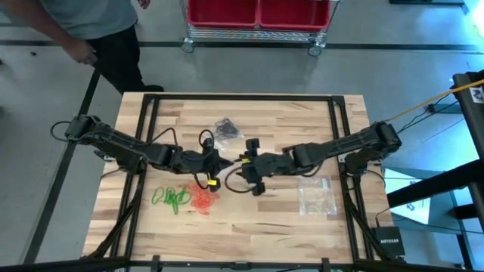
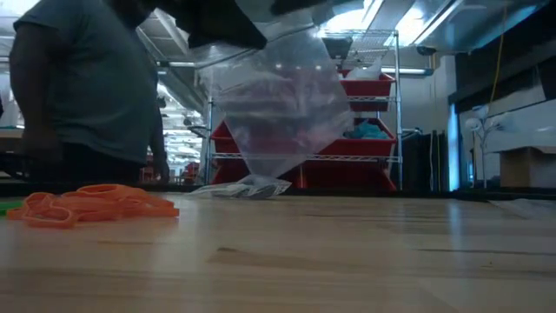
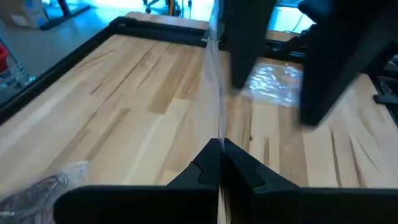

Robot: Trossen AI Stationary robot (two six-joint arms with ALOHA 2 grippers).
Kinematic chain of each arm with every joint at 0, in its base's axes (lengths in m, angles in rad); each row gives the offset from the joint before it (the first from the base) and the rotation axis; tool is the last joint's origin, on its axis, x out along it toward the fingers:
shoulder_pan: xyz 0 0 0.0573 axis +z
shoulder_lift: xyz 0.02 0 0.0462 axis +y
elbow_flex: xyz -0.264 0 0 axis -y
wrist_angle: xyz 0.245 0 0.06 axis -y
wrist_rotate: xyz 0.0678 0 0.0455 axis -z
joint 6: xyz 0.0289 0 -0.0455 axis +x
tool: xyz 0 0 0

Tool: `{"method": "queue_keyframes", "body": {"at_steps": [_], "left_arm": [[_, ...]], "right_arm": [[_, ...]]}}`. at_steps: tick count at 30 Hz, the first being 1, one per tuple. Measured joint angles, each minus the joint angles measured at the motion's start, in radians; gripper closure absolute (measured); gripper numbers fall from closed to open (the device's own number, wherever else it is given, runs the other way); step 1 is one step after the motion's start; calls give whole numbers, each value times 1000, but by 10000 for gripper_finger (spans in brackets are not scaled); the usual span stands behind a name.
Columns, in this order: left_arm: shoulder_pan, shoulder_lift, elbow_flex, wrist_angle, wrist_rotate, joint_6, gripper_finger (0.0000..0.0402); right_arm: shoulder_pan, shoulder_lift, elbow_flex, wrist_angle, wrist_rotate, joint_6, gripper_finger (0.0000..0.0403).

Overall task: Sort rubber bands
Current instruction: Open the transparent zip bag

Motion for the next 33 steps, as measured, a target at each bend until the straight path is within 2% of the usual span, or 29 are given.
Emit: {"method": "queue_keyframes", "body": {"at_steps": [4,8,18,26,30,33], "left_arm": [[1,0,0,-1,0,7,401],[1,0,0,23,-1,9,401],[-45,0,0,-8,-1,20,401],[-93,0,0,-113,-5,70,401],[-118,0,0,-88,-4,106,401],[-129,0,0,-88,-4,110,401]], "right_arm": [[-6,6,1,56,-15,-101,241],[-3,7,-4,-44,-14,-98,270],[31,2,3,-176,-9,119,307],[100,-3,137,-527,-33,437,308],[101,-3,147,-574,-11,451,308],[76,-3,136,-520,-42,423,308]]}}
